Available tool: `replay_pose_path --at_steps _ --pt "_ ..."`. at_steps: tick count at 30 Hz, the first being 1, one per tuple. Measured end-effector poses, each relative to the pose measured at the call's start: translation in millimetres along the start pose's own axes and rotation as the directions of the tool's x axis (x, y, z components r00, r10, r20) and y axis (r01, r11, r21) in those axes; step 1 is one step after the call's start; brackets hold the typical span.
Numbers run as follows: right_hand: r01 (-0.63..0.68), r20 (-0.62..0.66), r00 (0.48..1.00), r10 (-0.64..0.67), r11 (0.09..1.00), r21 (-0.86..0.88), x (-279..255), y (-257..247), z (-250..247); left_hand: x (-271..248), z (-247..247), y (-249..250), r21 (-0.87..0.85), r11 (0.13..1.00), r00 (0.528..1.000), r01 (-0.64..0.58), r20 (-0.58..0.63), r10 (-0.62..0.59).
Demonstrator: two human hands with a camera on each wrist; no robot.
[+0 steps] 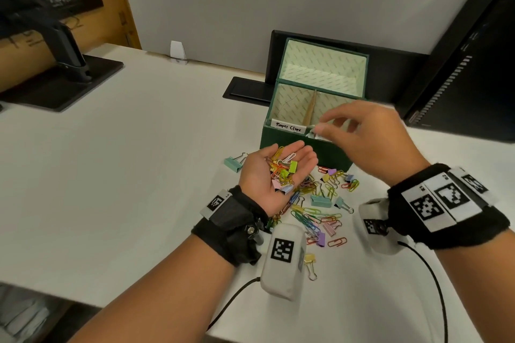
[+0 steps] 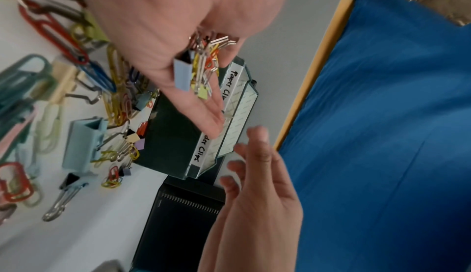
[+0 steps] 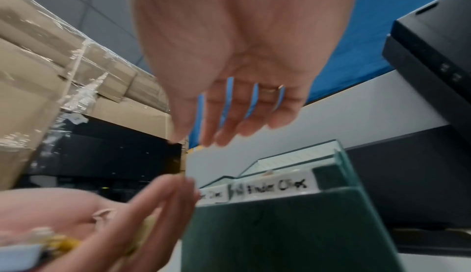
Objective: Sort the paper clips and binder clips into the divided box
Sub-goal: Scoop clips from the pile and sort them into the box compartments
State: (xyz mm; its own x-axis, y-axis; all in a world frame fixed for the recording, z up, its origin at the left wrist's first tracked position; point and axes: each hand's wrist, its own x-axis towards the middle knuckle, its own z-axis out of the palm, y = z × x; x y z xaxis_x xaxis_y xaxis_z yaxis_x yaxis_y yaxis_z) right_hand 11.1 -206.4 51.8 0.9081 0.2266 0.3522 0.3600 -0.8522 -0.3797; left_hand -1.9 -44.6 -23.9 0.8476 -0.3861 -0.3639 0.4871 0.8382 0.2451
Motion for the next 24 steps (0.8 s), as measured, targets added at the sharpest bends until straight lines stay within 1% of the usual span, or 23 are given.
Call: replay_pose_path --at_steps 1,3,5,7,9,13,16,20,24 --pt "0.056 0.089 0.994 -0.061 0.996 0.065 -6 -8 1 -1 0 0 -0.005 1.000 1.000 0.001 0.009 -0.001" --pt "0.125 0.257 0.951 -0.173 0.973 0.193 -17 -19 6 -2 -1 1 0.017 1.000 0.999 0.015 0.029 -0.015" --pt "0.172 0.315 0.913 -0.259 0.945 0.276 -24 -20 12 -2 -1 2 0.073 0.997 1.000 0.023 0.020 -0.024" --pt "0.227 0.328 0.896 -0.301 0.942 0.246 -26 -18 15 -2 0 3 0.108 0.994 1.000 0.009 -0.001 -0.009" --pt "0.265 0.325 0.894 -0.309 0.949 0.172 -27 -15 17 -1 -1 4 0.123 0.992 1.000 -0.001 -0.014 0.003" --pt "0.288 0.346 0.884 -0.313 0.950 0.124 -30 -15 24 -1 -2 4 0.127 0.992 1.000 -0.009 -0.026 0.012" --pt "0.286 0.324 0.900 -0.291 0.956 0.064 -31 -14 28 0 -2 3 0.110 0.994 1.000 -0.014 -0.025 0.017" --pt "0.310 0.259 0.910 -0.323 0.947 0.088 -33 -12 32 0 -2 2 0.109 0.994 0.999 -0.027 -0.043 0.032" --pt "0.348 0.287 0.893 -0.348 0.936 0.053 -35 -13 33 -2 -2 2 0.143 0.989 0.998 -0.031 -0.053 0.039"
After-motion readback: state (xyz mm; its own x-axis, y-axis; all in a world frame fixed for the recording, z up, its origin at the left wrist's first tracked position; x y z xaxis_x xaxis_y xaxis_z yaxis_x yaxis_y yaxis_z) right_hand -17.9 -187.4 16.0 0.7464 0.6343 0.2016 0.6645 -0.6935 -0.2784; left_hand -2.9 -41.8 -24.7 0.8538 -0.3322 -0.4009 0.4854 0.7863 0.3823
